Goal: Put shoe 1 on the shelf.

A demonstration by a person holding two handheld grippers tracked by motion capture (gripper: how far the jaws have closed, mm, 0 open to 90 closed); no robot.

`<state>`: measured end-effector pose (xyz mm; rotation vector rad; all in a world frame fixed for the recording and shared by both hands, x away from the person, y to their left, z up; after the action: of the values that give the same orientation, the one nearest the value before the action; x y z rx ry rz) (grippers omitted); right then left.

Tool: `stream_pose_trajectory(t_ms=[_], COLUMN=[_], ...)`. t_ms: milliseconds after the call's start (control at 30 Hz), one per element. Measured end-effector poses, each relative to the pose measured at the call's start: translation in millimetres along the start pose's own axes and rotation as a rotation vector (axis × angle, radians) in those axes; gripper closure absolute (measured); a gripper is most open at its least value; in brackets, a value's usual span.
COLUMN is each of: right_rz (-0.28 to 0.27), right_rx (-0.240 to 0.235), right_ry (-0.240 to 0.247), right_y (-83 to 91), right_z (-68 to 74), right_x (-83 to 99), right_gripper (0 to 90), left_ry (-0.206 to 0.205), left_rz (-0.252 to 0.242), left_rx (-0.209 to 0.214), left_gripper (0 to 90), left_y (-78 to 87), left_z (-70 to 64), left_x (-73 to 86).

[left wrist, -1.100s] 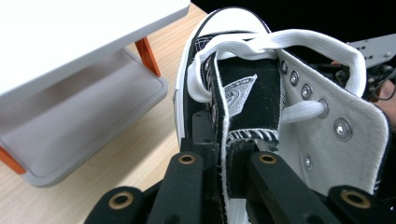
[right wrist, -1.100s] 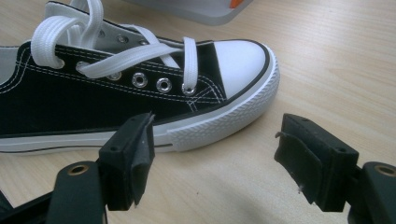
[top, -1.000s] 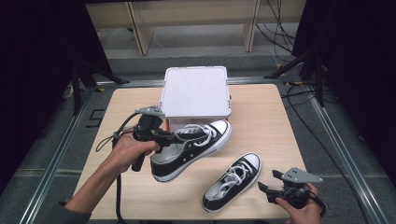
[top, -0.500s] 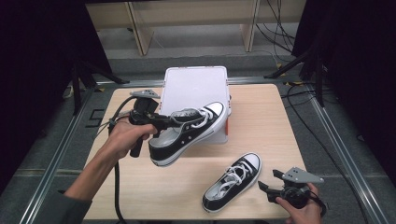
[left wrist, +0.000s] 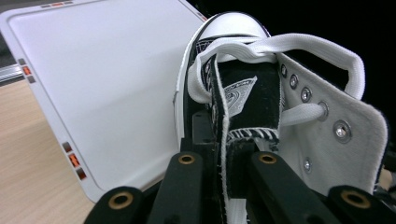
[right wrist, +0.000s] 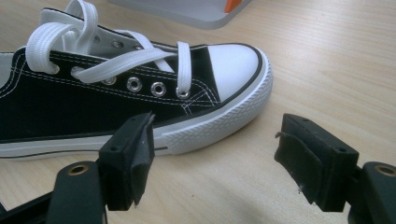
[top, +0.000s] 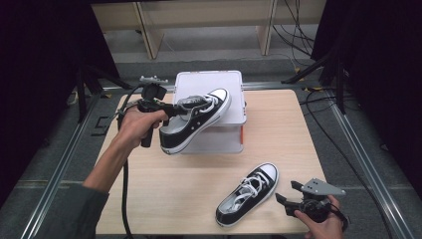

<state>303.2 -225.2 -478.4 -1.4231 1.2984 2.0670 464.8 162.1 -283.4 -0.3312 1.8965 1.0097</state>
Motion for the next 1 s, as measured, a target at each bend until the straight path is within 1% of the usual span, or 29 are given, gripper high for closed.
stream_pose_trajectory(t_ms=[33, 100, 133, 167, 200, 233, 267, 300, 400, 467, 500, 567, 600, 633, 700, 767, 800, 833, 867, 900, 1000], right_rz=[0.015, 0.013, -0.004, -0.006, -0.006, -0.004, -0.007, -0.007, -0.009, -0.006, -0.006, -0.005, -0.005, -0.005, -0.009, -0.01, -0.012, -0.008, -0.001, -0.001, -0.003], right_rx=[-0.003, -0.003, 0.003, 0.002, 0.002, 0.002, 0.002, 0.002, 0.003, 0.001, 0.001, 0.002, 0.001, 0.001, 0.001, -0.001, -0.002, -0.003, -0.008, -0.008, -0.009], right_ry=[-0.045, -0.043, 0.002, 0.008, 0.007, 0.001, 0.003, 0.003, 0.006, -0.001, -0.001, -0.001, -0.001, -0.001, 0.008, 0.008, 0.008, 0.002, -0.025, -0.025, -0.021], right_y=[0.8, 1.0, 0.1, -0.2, -0.2, 0.2, 0.4, 0.4, 0.3, 0.5, 0.5, 0.6, 0.7, 0.7, 0.3, 0.3, 0.3, 0.6, 0.7, 0.7, 0.3], right_z=[3.5, 3.4, -0.4, -1.2, -1.1, -0.5, -0.4, -0.4, -0.7, -0.2, -0.3, -0.6, -0.4, -0.4, -1.0, -0.8, -0.5, 0.3, 2.5, 2.5, 2.3], right_x=[0.6, 0.5, -0.2, 0.0, 0.0, -0.3, -0.7, -0.7, -0.6, -0.6, -0.4, -0.3, -0.4, -0.4, -0.2, -0.4, -0.5, -0.6, 0.1, 0.1, 0.1], right_gripper=[27.7, 27.7, 27.7, 27.7, 27.7, 27.7, 27.7, 27.7, 27.7, 27.7, 27.7, 27.7, 27.7, 27.7, 27.7, 27.7, 27.7, 27.7, 27.7, 27.7, 27.7], left_ry=[0.005, 0.019, 0.027, 0.033, 0.033, 0.047, 0.059, 0.059, 0.072, 0.067, 0.085, 0.089, 0.098, 0.106, 0.123, 0.128, 0.13, 0.13, 0.133, 0.144, 0.165], left_rz=[-0.005, -0.012, -0.008, -0.006, -0.004, -0.01, -0.018, -0.018, -0.023, -0.016, -0.023, -0.032, -0.037, -0.044, -0.051, -0.041, -0.041, -0.04, -0.04, -0.05, -0.055], left_rx=[-0.007, -0.027, -0.036, -0.049, -0.053, -0.06, -0.077, -0.077, -0.116, -0.136, -0.156, -0.174, -0.182, -0.198, -0.22, -0.246, -0.267, -0.282, -0.299, -0.304, -0.329], left_gripper=[85.5, 85.5, 85.4, 85.4, 85.5, 85.4, 85.4, 85.4, 85.4, 85.4, 85.4, 85.4, 85.4, 85.4, 85.4, 85.3, 85.3, 85.3, 85.2, 85.2, 85.2], left_y=[-1.6, -6.7, -8.8, -11.2, -13.4, -16.1, -20.5, -20.5, -28.2, -31.3, -33.9, -36.9, -38.3, -40.3, -43.3, -45.2, -46.8, -48.3, -50.0, -51.9, -57.4], left_z=[1.5, 6.7, 9.1, 11.3, 14.1, 17.1, 22.4, 22.4, 29.7, 34.3, 35.4, 38.8, 39.9, 42.2, 46.0, 50.6, 51.4, 52.3, 53.2, 53.7, 56.7], left_x=[-0.9, -3.6, -4.6, -5.6, -6.2, -7.0, -8.6, -8.6, -11.9, -14.6, -17.0, -20.3, -21.8, -24.1, -28.0, -31.0, -32.8, -34.5, -36.2, -37.4, -42.9])
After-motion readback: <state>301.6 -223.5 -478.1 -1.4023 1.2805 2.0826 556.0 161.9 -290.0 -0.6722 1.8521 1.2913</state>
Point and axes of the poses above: each handheld gripper's, and its own axes: y roughly backward along the jaws, x roughly out of its underside, z roughly to its left, the point moved 4 cm from there along -y, roughly forward along the jaws, and after that the axes turned 5 degrees about -z, right-handed, at the moved point
